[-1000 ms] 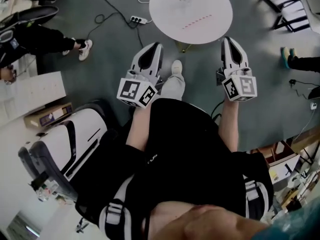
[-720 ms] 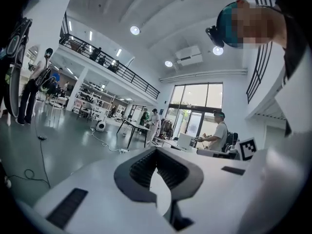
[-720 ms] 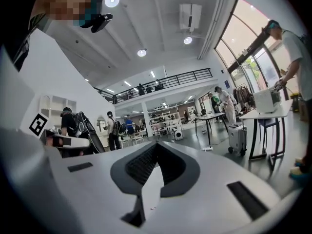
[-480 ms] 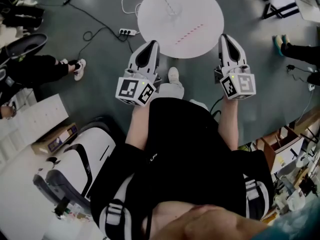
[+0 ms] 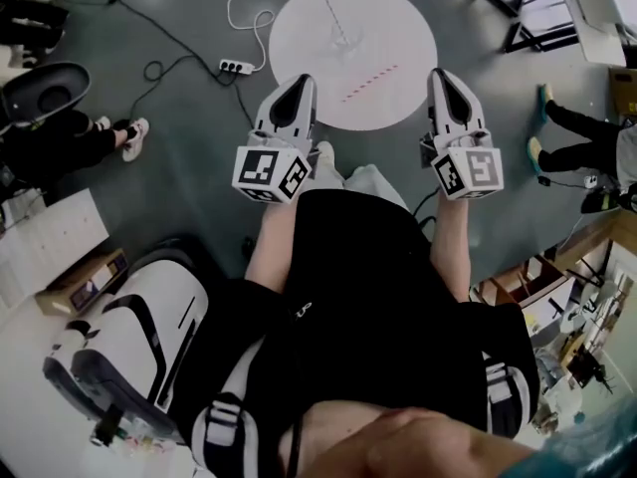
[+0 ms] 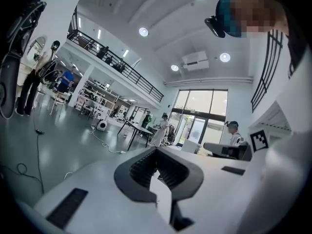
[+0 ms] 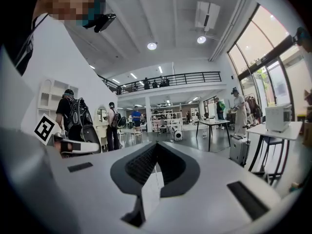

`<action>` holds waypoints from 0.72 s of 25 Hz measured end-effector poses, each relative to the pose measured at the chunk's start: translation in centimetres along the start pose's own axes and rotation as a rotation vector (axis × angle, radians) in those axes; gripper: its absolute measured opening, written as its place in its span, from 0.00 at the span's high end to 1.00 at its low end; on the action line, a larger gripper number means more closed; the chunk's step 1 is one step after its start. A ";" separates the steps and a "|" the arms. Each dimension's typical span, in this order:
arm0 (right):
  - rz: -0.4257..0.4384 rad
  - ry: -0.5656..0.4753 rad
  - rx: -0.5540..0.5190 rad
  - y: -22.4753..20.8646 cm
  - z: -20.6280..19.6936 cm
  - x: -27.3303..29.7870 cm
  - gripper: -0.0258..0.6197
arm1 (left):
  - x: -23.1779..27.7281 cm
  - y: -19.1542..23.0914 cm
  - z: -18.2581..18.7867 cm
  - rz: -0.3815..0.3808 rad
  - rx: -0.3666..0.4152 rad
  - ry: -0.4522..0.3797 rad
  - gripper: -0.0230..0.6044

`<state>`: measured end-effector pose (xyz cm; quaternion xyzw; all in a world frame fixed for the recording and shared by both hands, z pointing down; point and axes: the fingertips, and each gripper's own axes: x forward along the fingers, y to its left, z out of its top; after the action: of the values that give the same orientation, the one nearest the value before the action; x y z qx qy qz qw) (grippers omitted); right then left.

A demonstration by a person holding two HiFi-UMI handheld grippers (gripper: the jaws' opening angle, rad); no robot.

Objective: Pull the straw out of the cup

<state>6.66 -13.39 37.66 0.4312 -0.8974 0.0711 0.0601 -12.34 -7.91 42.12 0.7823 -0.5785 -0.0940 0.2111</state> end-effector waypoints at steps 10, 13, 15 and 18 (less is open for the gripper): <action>0.041 0.065 0.019 0.3 -1.8 1.3 0.94 | 1.8 1.2 -0.6 0.028 -0.002 0.029 0.95; 0.043 0.072 0.013 -0.7 -1.5 1.6 0.94 | 3.0 1.5 -1.5 0.030 -0.013 0.049 0.95; 0.059 0.074 0.011 -0.4 -1.7 2.1 0.94 | 4.1 2.2 -1.9 0.030 -0.018 0.061 0.95; 0.078 0.107 0.008 0.2 -2.3 2.2 0.94 | 5.6 2.5 -2.2 0.029 -0.035 0.070 0.95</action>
<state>5.30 -14.52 40.29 0.3919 -0.9087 0.0999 0.1035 -11.91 -13.30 45.78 0.7727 -0.5804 -0.0736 0.2463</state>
